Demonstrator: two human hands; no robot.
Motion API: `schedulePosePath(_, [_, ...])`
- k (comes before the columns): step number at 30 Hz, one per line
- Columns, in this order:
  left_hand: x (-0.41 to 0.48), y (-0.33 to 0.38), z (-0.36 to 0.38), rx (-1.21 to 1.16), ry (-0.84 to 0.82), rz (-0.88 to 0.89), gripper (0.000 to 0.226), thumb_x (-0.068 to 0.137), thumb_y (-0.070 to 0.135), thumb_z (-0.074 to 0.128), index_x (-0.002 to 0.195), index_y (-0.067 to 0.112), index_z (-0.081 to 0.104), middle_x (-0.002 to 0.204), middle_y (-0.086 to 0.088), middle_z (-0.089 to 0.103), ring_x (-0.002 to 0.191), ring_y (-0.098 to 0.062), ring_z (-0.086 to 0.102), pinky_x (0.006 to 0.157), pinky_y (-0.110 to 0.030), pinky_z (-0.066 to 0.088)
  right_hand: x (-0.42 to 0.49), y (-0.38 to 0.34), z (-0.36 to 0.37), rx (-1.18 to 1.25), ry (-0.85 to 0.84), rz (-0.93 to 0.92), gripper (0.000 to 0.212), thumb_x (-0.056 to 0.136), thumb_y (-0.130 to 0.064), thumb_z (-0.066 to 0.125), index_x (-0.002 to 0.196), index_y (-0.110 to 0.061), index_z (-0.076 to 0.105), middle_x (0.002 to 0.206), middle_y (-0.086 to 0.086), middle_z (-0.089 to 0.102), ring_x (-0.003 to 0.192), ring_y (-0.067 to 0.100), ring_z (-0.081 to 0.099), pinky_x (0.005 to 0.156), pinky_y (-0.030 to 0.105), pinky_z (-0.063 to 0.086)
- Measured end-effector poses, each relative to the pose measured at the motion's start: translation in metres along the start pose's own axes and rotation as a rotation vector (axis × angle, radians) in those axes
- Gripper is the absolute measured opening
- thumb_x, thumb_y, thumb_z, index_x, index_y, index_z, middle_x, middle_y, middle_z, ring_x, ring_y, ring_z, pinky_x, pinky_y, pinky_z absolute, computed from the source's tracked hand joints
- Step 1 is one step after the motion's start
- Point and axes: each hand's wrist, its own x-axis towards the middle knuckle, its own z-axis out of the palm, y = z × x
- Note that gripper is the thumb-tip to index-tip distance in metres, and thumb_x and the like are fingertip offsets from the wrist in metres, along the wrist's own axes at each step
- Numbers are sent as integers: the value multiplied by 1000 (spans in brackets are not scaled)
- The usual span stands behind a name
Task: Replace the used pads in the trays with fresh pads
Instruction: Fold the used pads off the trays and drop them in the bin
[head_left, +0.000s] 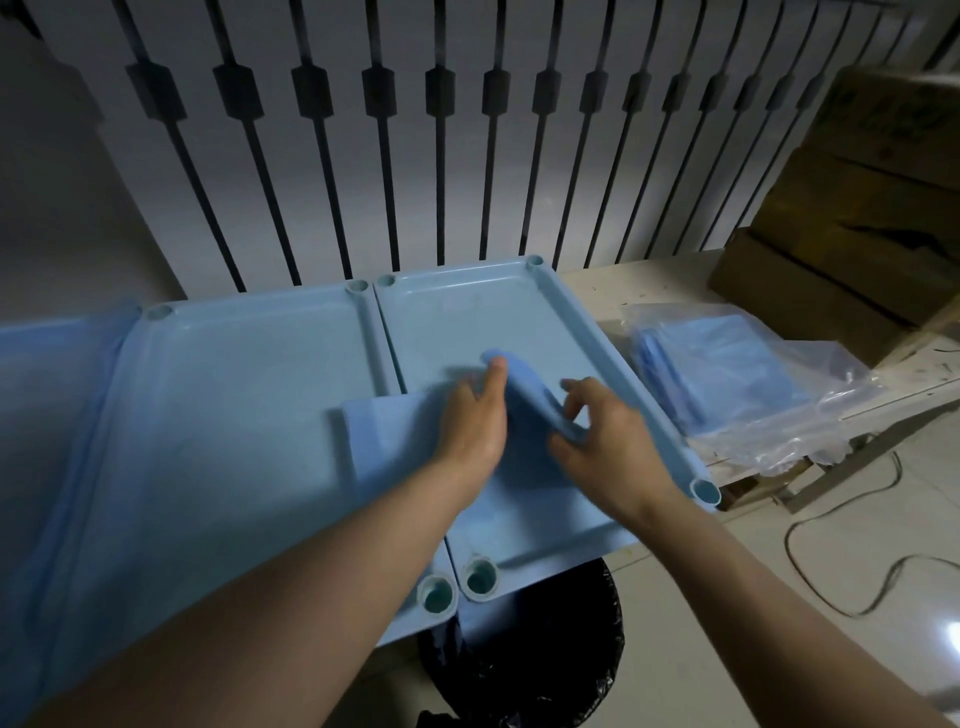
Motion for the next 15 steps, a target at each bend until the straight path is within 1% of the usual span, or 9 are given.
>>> schedulePosePath(1, [3, -1, -2, -58, 30, -67, 76, 67, 72, 54, 117, 15, 58, 114, -9, 66, 102, -28, 63, 93, -45, 50, -4, -4, 6, -3, -61, -45, 20, 76, -11, 67, 89, -12, 51, 127, 8, 61, 113, 28, 58, 87, 35, 45])
schedulePosePath(2, [0, 3, -5, -82, 37, -105, 76, 70, 62, 59, 128, 14, 50, 124, -11, 61, 107, -27, 61, 95, -42, 49, -8, -7, 12, -12, -130, -85, 23, 76, -16, 68, 89, -15, 50, 125, 6, 61, 113, 26, 58, 88, 34, 45])
schedulePosePath(4, [-6, 9, -11, 49, 44, -89, 65, 88, 28, 59, 144, 12, 31, 139, -8, 48, 116, -24, 52, 91, -27, 42, -14, -10, 22, -66, -268, -152, 30, 76, -40, 65, 96, -20, 55, 118, -2, 63, 108, 19, 58, 92, 33, 44])
schedulePosePath(5, [-3, 6, -13, 133, 47, -60, 68, 90, 14, 57, 149, 14, 22, 144, -7, 42, 122, -23, 48, 90, -24, 39, -16, -10, 24, -65, -297, -184, 36, 77, -47, 58, 102, -21, 59, 114, -5, 64, 106, 16, 58, 94, 30, 44])
schedulePosePath(6, [0, 4, -15, 189, 44, -36, 74, 90, 6, 55, 152, 18, 15, 148, -5, 37, 126, -24, 46, 93, -24, 39, -16, -10, 24, -28, -285, -194, 39, 80, -46, 54, 108, -21, 63, 114, -5, 66, 107, 14, 58, 96, 25, 43])
schedulePosePath(8, [4, 4, -18, 267, 12, 37, 84, 87, -3, 53, 153, 23, 9, 150, -7, 34, 127, -28, 47, 103, -35, 43, -13, -9, 18, 73, -177, -150, 34, 89, -25, 53, 120, -17, 64, 126, -2, 64, 119, 12, 54, 99, 8, 33])
schedulePosePath(9, [5, 3, -19, 320, -10, 80, 85, 86, -5, 52, 153, 23, 8, 148, -10, 34, 126, -30, 47, 103, -39, 43, -10, -6, 16, 89, -110, -130, 35, 93, -15, 50, 126, -15, 62, 133, 0, 60, 127, 13, 49, 101, 7, 28])
schedulePosePath(12, [0, 1, -22, 542, -99, 271, 85, 86, -8, 51, 153, 18, 6, 151, -12, 24, 135, -30, 35, 107, -36, 37, 2, -1, 19, 22, -105, -157, 47, 96, -11, 34, 141, -13, 47, 150, 2, 42, 144, 17, 28, 117, 24, 17])
schedulePosePath(15, [-7, -1, -25, 933, 1, 463, 74, 92, 0, 46, 153, 14, 7, 160, -13, 2, 145, -31, 15, 117, -35, 18, 11, -6, 38, -99, -235, -280, 60, 92, -25, 20, 151, -16, 29, 159, -1, 23, 149, 16, 8, 122, 36, 3])
